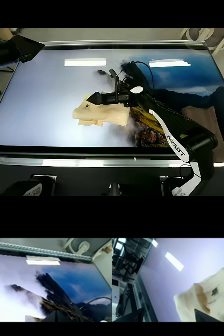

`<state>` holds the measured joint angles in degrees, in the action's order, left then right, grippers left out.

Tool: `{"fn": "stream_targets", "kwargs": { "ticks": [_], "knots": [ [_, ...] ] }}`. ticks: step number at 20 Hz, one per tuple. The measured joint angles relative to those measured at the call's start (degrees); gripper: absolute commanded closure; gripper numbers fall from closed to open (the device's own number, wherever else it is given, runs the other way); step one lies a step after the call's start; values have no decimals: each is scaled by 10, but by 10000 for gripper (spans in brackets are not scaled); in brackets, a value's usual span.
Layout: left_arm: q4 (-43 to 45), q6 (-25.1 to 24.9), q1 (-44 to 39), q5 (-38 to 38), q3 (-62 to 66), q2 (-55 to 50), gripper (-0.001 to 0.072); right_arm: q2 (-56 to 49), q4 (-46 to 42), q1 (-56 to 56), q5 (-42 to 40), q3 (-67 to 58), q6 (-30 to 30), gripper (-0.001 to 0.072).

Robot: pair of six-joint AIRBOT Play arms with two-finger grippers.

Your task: Fold the shirts.

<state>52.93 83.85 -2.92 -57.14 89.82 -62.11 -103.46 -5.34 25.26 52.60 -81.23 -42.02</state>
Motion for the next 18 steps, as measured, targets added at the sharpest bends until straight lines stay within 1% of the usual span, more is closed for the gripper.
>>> {"fn": "stream_targets", "kwargs": {
  "ticks": [2,4,5,7,9,10,13,16,18],
  "knots": [
    [2,0,-3,-3,0,3,682,8,-19,-20,13,-2,-7,37],
    [9,0,-4,-4,0,5,682,31,-80,-56,38,-4,-30,37],
    [14,0,-4,-4,0,6,682,44,-129,-77,56,-4,-49,36],
    [28,0,-4,-5,0,6,682,67,-254,-126,113,-4,-105,36],
    [36,0,-5,-5,-2,7,682,78,-361,-164,169,10,-154,36],
    [39,-1,-5,-5,-5,7,682,82,-389,-175,188,23,-169,35],
    [44,-3,-5,-5,-24,7,682,85,-421,-184,191,73,-191,36],
    [46,-5,-5,-5,-49,7,682,73,-401,-171,153,101,-200,39],
    [47,-7,-5,-4,-61,7,682,62,-373,-162,120,108,-201,42]
  ]
}}
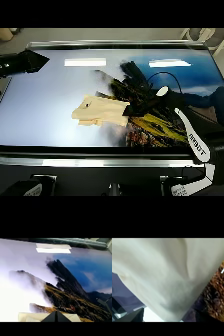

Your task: Fold the shirts.

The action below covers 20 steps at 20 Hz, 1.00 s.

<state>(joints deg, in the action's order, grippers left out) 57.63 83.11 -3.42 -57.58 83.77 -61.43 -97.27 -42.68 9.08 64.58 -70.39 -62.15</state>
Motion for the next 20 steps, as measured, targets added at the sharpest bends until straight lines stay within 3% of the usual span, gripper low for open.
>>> {"fn": "stream_targets", "kwargs": {
  "ticks": [3,4,5,6,10,13,20],
  "knots": [
    [1,-4,0,1,-9,0,682,-16,35,13,-41,5,-1,116],
    [1,-5,0,2,-11,0,682,-20,45,16,-50,7,-4,181],
    [1,-6,0,5,-12,0,681,-23,57,21,-61,7,-5,349],
    [1,-6,0,9,-13,0,682,-26,68,26,-66,7,-5,702],
    [1,-8,0,20,-15,0,681,-21,109,23,-65,-3,19,696],
    [1,-8,0,23,-15,0,681,7,130,-10,-16,-53,52,696],
    [1,-8,0,25,-15,-3,681,85,148,-189,106,-234,47,696]
  ]
}}
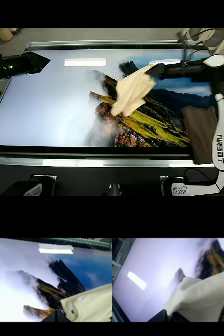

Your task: Fold the shirts.

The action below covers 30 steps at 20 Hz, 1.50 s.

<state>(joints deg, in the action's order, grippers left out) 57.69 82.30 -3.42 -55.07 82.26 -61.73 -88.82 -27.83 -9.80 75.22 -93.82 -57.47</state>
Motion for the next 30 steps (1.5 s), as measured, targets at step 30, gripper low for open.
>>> {"fn": "stream_targets", "kwargs": {
  "ticks": [30],
  "knots": [
    [0,0,0,-6,0,0,681,113,-457,-488,235,53,-76,696]
  ]
}}
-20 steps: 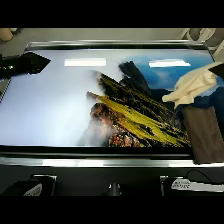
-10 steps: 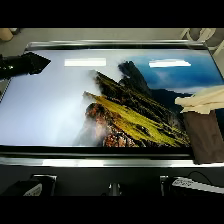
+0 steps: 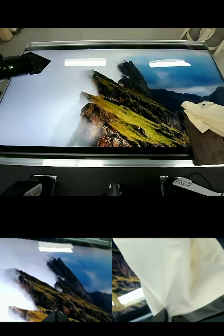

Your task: Fold the shirts.

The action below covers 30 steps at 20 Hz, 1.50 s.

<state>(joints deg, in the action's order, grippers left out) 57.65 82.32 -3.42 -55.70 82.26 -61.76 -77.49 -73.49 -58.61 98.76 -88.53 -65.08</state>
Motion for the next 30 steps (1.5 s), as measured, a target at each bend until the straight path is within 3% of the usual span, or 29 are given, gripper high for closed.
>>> {"fn": "stream_targets", "kwargs": {
  "ticks": [4,5,6,7,8,12,16,18,21,22,24,25,27,30],
  "knots": [
    [0,0,0,0,0,0,681,30,-64,-1,-21,122,6,694],
    [0,0,0,0,0,0,681,35,-78,-2,-31,147,8,628],
    [0,0,0,0,0,0,681,37,-88,-2,-39,169,9,345],
    [0,0,0,0,0,0,681,39,-97,-2,-45,184,10,120],
    [0,0,0,0,0,0,681,40,-101,-2,-54,196,12,81],
    [0,0,0,2,1,0,682,43,-112,-2,-94,185,39,80],
    [13,0,-3,15,17,-3,685,44,-106,20,-170,46,76,81],
    [79,18,-21,16,52,-17,685,44,-102,65,-220,-33,88,82],
    [257,85,-65,-30,113,-58,679,43,-98,190,-270,-113,95,82],
    [315,107,-78,-57,125,-75,595,39,-97,237,-268,-125,87,81],
    [388,138,-92,-115,132,-108,103,18,-94,335,-221,-130,51,84],
    [405,150,-96,-149,125,-123,67,5,-93,374,-190,-122,39,93],
    [409,162,-103,-206,87,-139,66,-15,-93,440,-128,-88,31,108],
    [387,173,-108,-229,-3,-128,68,-23,-95,501,-79,-18,33,106]
  ]
}}
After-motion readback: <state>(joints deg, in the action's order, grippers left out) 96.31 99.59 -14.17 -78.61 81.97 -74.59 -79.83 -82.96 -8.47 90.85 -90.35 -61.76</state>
